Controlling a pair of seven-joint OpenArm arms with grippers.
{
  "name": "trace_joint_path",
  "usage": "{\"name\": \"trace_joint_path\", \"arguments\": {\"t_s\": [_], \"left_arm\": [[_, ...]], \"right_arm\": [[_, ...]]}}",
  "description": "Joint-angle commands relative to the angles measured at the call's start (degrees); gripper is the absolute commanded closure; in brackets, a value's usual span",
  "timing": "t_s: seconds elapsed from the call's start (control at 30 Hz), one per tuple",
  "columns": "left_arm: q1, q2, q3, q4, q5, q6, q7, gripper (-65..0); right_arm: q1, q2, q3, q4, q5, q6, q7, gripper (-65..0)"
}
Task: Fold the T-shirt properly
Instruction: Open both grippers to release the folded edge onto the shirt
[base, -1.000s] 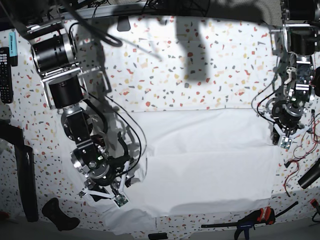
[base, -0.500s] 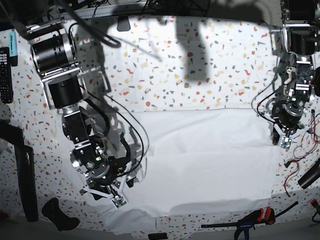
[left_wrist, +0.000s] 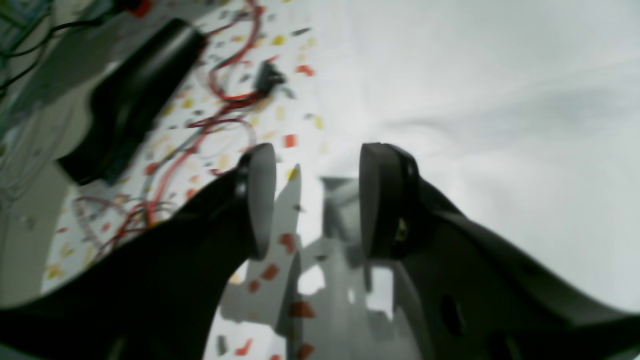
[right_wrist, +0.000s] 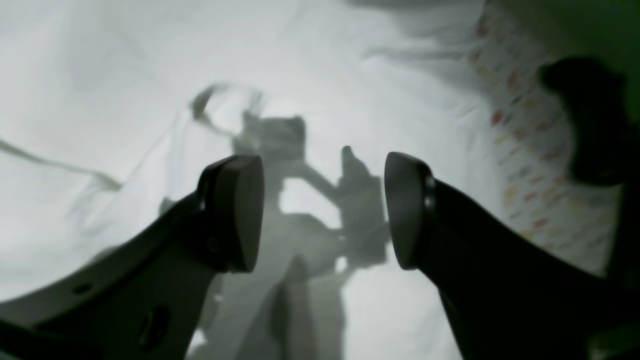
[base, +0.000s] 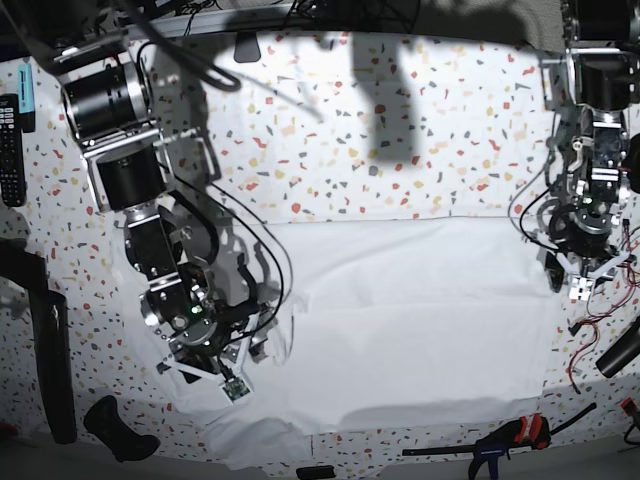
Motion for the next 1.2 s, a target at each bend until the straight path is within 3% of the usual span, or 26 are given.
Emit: {"name": "trace_joint_path", "arguments": {"t_s": [0.0, 0.1, 0.2, 0.33, 0.43, 0.63, 0.73, 0.8, 0.9, 0.97, 1.07, 1.17], "left_arm": [[-1.49, -1.18, -0.31, 0.92, -0.22, 0.52, -1.55, -26.7], [-2.10, -1.14, -0.31, 0.92, -0.81, 0.37, -0.87, -26.7], [-2.23, -1.14, -0.31, 0.98, -8.63, -1.97, -0.96, -26.7], [-2.23, -1.09, -0.31, 0.98, -15.52, -8.44, -2.16, -26.6], [-2.21, -1.09, -0.31, 0.98, -17.38, -13.94, -3.74, -26.6], [-1.86, 0.37, -0.31, 0.98, -18.62, -18.99, -2.62, -25.9], [-1.14, 1.44, -0.31, 0.98, -18.62, -21.92, -2.67, -20.5], [-0.37, 2.14, -0.31, 0.98, -18.60, -22.03, -2.67, -17.5], [0.79, 2.54, -0.31, 0.98, -18.34, -21.86, -2.67, -17.6], [1.49, 2.51, -0.31, 0.98, -18.21, -19.63, -1.73, -17.6], [1.92, 2.51, -0.31, 0.98, -18.25, -15.74, 5.64, -17.6], [1.95, 2.47, -0.31, 0.98, -18.23, -14.91, 12.44, -17.6]], "right_arm": [[1.92, 0.20, 0.42, 0.90, 0.66, -0.55, 1.20, -37.5], [1.64, 0.20, 0.42, 0.90, 1.53, -0.55, 1.25, -37.5], [1.18, 0.24, 0.44, 0.90, 1.46, -0.52, 0.44, -37.5], [-0.28, 1.31, 0.46, 0.87, 1.18, -0.68, 0.74, -37.2], [-2.12, 2.67, 1.05, 0.66, 2.99, -2.84, 2.05, -37.2], [-6.56, 2.60, 10.93, 0.63, 11.15, -3.82, 5.22, -37.2], [-7.93, 1.90, 16.52, 0.63, 11.52, -1.31, 5.33, -37.2], [-8.66, 1.92, 18.29, 0.63, 9.38, 0.46, 5.35, -37.2], [-10.01, 1.92, 18.27, 0.63, 5.53, 0.59, 5.49, -37.2], [-11.23, 1.92, 17.94, 0.63, 5.55, 0.59, 5.68, -37.2], [-13.42, 1.75, 17.97, 0.63, 5.51, 0.59, 5.79, -37.2], [-15.74, 1.77, 17.97, 0.63, 5.31, 0.57, 5.79, -37.2]]}}
